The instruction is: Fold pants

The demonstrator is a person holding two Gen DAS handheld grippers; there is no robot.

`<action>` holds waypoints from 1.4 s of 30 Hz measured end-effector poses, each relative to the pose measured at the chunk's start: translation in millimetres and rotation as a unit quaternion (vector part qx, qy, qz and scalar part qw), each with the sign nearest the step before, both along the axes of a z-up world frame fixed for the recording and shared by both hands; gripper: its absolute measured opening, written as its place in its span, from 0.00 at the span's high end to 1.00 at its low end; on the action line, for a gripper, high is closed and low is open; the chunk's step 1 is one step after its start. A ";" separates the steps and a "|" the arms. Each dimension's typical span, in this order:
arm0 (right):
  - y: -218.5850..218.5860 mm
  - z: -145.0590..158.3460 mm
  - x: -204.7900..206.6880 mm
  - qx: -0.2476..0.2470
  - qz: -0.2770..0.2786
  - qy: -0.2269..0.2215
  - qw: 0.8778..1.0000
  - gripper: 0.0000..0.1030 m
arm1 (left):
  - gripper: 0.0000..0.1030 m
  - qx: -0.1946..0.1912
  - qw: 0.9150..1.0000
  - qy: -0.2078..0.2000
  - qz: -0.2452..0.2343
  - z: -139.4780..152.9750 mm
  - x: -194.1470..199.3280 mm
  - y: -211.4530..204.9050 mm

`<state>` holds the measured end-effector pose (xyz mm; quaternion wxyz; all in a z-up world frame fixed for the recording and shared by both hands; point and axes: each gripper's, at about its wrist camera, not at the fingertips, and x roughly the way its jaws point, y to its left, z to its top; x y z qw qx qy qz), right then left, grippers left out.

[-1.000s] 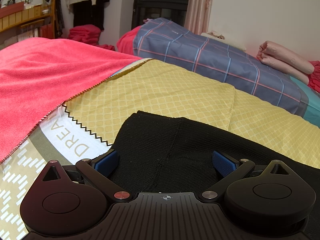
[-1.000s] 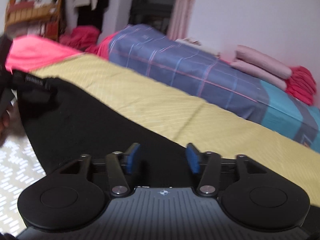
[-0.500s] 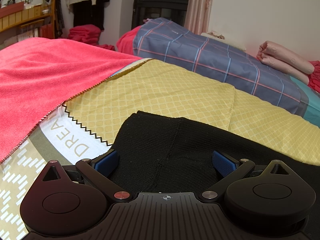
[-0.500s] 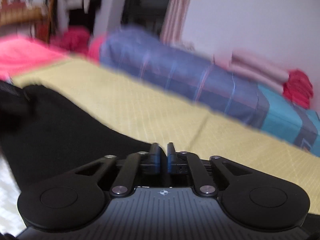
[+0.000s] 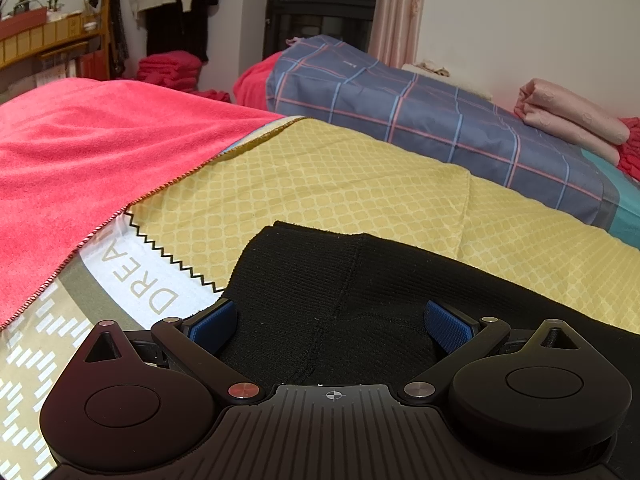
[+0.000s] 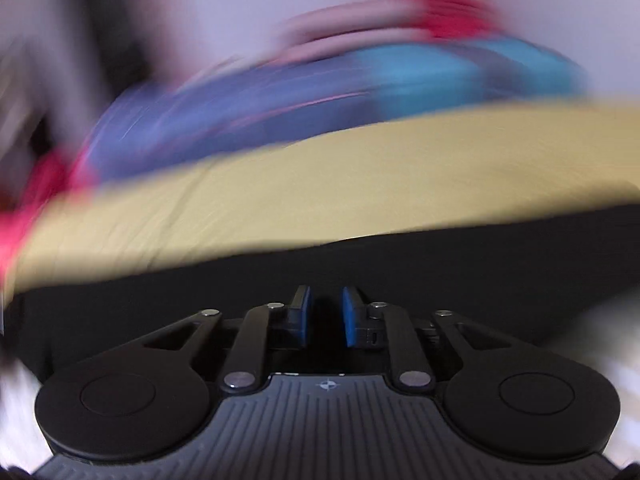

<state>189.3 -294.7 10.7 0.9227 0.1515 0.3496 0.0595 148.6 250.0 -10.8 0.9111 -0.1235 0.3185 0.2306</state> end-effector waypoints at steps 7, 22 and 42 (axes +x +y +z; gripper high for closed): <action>-123.0 -0.6 -47.9 0.256 -0.101 0.073 0.959 0.41 | 0.00 0.001 1.000 0.001 0.000 0.2 0.9 0.2; -95.8 -11.1 -33.0 0.145 -0.188 -0.010 0.971 0.25 | 0.00 -0.001 1.000 0.001 0.001 0.0 0.8 0.4; -114.5 -19.2 -20.9 0.202 -0.178 -0.170 0.948 0.81 | 0.00 0.000 1.000 0.002 -0.003 -0.3 1.5 -0.4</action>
